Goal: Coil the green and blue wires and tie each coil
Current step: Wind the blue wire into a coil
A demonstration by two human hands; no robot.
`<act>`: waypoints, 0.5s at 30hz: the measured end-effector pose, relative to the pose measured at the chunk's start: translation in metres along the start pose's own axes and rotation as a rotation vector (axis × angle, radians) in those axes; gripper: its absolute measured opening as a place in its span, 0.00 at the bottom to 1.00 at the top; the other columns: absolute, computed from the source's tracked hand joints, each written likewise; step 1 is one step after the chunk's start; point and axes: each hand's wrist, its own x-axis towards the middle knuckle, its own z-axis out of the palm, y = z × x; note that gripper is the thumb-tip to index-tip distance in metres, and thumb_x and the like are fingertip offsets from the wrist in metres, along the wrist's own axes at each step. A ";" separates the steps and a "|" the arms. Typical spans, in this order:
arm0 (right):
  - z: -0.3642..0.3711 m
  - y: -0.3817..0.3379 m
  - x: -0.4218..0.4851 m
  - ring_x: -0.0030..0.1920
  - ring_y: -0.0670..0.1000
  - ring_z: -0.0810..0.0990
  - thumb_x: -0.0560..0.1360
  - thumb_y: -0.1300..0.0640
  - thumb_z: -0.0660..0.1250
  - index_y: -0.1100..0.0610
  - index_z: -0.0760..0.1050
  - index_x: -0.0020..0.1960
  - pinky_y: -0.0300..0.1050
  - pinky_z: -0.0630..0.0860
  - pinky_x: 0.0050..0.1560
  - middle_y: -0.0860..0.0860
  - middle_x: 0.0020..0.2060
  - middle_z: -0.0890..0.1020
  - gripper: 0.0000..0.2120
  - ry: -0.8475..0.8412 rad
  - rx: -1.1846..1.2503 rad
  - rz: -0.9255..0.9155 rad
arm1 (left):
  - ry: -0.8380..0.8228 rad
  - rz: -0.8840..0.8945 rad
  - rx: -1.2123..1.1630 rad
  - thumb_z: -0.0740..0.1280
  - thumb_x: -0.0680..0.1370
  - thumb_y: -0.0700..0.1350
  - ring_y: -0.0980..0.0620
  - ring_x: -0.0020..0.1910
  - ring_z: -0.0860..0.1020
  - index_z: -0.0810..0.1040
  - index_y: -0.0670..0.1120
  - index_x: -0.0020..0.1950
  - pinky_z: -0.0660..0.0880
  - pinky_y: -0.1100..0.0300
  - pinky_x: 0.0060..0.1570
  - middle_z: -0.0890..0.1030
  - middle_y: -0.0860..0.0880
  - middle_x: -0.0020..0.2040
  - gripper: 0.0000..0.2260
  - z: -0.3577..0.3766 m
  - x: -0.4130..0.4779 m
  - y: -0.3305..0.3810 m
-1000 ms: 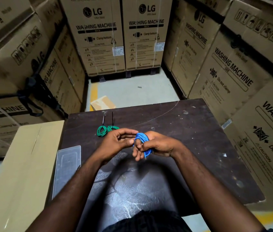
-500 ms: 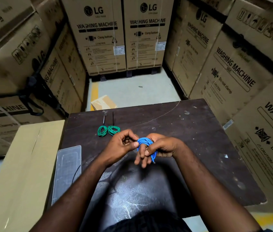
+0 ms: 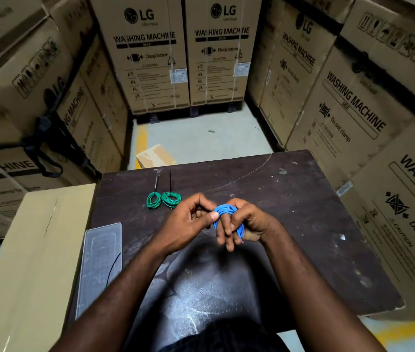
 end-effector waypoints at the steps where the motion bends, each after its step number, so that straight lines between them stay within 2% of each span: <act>1: 0.000 0.001 0.000 0.28 0.59 0.83 0.56 0.62 0.70 0.67 0.79 0.32 0.36 0.75 0.22 0.66 0.34 0.82 0.08 0.003 0.000 -0.010 | 0.000 -0.001 0.012 0.66 0.76 0.31 0.63 0.34 0.74 0.72 0.40 0.44 0.72 0.70 0.36 0.79 0.48 0.43 0.06 0.001 0.000 0.001; 10: 0.003 0.005 0.009 0.22 0.58 0.80 0.51 0.59 0.71 0.65 0.77 0.27 0.34 0.70 0.18 0.64 0.28 0.80 0.10 0.103 0.027 -0.116 | -0.005 0.022 0.086 0.66 0.77 0.33 0.62 0.32 0.72 0.72 0.42 0.45 0.70 0.69 0.34 0.76 0.41 0.41 0.05 -0.003 0.008 0.009; 15: -0.007 0.001 -0.007 0.30 0.58 0.84 0.60 0.61 0.71 0.64 0.81 0.36 0.37 0.77 0.24 0.64 0.37 0.83 0.07 -0.085 0.061 -0.026 | -0.032 0.024 0.062 0.68 0.77 0.36 0.58 0.36 0.74 0.73 0.41 0.45 0.72 0.66 0.37 0.77 0.42 0.41 0.04 0.007 0.002 0.002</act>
